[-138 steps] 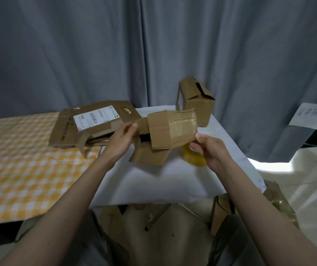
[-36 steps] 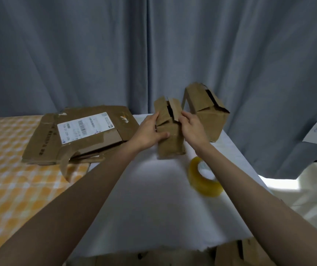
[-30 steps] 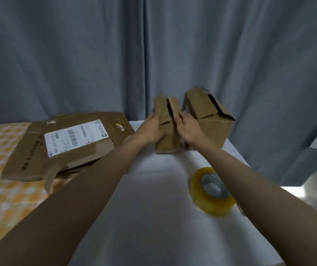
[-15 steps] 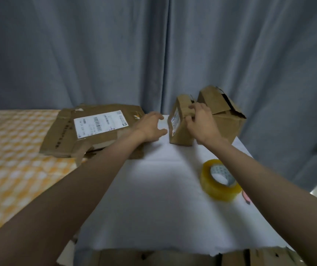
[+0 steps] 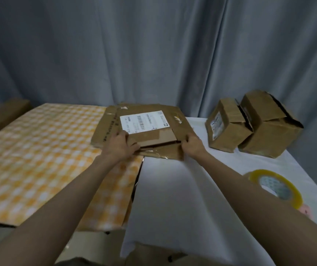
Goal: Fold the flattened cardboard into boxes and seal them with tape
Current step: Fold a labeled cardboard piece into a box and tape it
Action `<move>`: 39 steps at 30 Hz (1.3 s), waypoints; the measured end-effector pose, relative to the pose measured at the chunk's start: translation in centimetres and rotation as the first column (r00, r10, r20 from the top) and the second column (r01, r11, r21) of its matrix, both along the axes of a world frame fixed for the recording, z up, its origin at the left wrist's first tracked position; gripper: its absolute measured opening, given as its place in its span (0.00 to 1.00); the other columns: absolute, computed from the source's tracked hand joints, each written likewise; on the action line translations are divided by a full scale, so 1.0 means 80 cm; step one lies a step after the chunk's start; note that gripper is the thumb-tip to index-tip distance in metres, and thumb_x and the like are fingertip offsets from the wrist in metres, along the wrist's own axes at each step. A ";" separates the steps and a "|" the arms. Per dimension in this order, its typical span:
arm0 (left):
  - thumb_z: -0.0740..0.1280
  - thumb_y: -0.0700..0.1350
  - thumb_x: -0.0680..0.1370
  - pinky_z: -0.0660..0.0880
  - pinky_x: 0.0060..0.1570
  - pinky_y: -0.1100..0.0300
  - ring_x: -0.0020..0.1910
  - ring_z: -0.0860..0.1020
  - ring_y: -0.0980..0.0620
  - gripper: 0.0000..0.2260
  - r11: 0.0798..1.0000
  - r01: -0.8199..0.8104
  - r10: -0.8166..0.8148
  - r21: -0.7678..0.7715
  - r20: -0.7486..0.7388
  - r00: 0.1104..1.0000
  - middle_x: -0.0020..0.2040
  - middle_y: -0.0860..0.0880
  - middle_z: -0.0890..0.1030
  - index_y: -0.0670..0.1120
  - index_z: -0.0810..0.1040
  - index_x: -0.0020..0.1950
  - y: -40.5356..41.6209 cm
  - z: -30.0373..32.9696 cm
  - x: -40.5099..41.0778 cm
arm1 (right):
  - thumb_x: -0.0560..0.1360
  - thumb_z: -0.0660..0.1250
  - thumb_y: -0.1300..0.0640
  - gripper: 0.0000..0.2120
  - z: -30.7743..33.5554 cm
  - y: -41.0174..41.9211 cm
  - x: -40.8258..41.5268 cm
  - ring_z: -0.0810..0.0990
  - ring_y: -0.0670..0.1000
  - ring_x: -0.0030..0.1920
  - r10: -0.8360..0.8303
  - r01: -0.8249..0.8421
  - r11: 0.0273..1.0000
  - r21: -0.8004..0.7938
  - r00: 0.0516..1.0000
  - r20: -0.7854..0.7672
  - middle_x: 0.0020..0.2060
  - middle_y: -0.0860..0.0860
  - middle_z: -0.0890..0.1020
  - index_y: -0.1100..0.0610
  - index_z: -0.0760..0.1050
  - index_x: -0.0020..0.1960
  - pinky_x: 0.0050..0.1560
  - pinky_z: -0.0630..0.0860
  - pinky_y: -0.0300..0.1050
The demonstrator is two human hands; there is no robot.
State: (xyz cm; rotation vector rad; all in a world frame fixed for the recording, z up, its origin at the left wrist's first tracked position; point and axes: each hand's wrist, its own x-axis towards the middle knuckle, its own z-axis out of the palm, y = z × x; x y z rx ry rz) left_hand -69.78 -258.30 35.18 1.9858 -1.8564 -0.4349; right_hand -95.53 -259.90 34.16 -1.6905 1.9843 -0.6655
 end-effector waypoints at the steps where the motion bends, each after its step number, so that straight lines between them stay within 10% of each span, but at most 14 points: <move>1: 0.72 0.59 0.73 0.71 0.62 0.51 0.65 0.71 0.42 0.31 1.000 -0.017 0.017 0.002 -0.046 0.999 0.67 0.42 0.72 0.45 0.70 0.71 -0.004 -0.009 0.003 | 0.79 0.57 0.60 0.17 -0.004 -0.007 0.001 0.70 0.64 0.66 -0.037 0.037 0.999 0.011 0.999 0.019 0.65 0.64 0.72 0.65 0.70 0.66 0.66 0.67 0.51; 10: 0.76 0.48 0.72 0.72 0.56 0.54 0.62 0.74 0.45 0.32 0.985 -0.135 0.085 -0.112 -0.365 0.927 0.65 0.45 0.75 0.46 0.67 0.72 0.005 -0.025 -0.024 | 0.78 0.56 0.56 0.20 -0.011 -0.041 -0.022 0.72 0.60 0.64 -0.255 0.258 0.966 0.025 0.927 0.277 0.69 0.60 0.69 0.58 0.70 0.70 0.71 0.67 0.55; 15: 0.76 0.53 0.72 0.70 0.55 0.59 0.63 0.73 0.51 0.31 0.965 -0.108 -0.020 -0.241 -0.474 0.880 0.66 0.51 0.75 0.48 0.71 0.72 0.035 0.033 -0.040 | 0.77 0.52 0.44 0.18 0.033 0.011 -0.031 0.75 0.55 0.58 -0.126 0.236 0.945 -0.228 0.902 0.413 0.57 0.56 0.77 0.49 0.78 0.50 0.66 0.72 0.56; 20: 0.71 0.57 0.76 0.67 0.43 0.70 0.56 0.74 0.57 0.23 0.935 0.002 -0.176 -0.355 -0.458 0.871 0.61 0.56 0.77 0.52 0.73 0.68 0.089 0.074 -0.084 | 0.73 0.60 0.34 0.23 0.088 0.095 -0.036 0.78 0.51 0.55 0.046 0.112 0.925 -0.364 0.917 0.397 0.56 0.51 0.77 0.48 0.74 0.61 0.54 0.79 0.48; 27: 0.68 0.59 0.77 0.72 0.47 0.55 0.52 0.77 0.51 0.14 0.900 0.037 -0.229 -0.435 -0.399 0.888 0.46 0.56 0.79 0.56 0.78 0.60 0.138 0.091 -0.099 | 0.80 0.65 0.63 0.06 0.117 0.185 -0.081 0.75 0.37 0.28 -0.073 0.272 0.789 -0.551 0.932 0.354 0.36 0.60 0.74 0.67 0.76 0.49 0.26 0.68 0.25; 32: 0.72 0.59 0.74 0.79 0.51 0.48 0.48 0.81 0.47 0.09 0.898 0.026 -0.305 -0.438 -0.579 0.756 0.43 0.54 0.83 0.56 0.83 0.48 0.141 0.102 -0.081 | 0.73 0.69 0.57 0.07 0.128 0.221 -0.111 0.84 0.56 0.31 -0.106 0.340 0.791 -0.509 0.895 0.433 0.30 0.59 0.82 0.59 0.78 0.38 0.41 0.83 0.57; 39: 0.73 0.58 0.74 0.79 0.43 0.52 0.47 0.82 0.46 0.19 0.933 0.090 -0.334 -0.348 -0.749 0.572 0.49 0.50 0.82 0.53 0.79 0.61 0.149 0.110 -0.082 | 0.71 0.71 0.58 0.09 0.152 0.251 -0.132 0.82 0.59 0.27 -0.126 0.341 0.825 -0.450 0.888 0.443 0.27 0.59 0.82 0.63 0.80 0.36 0.38 0.83 0.52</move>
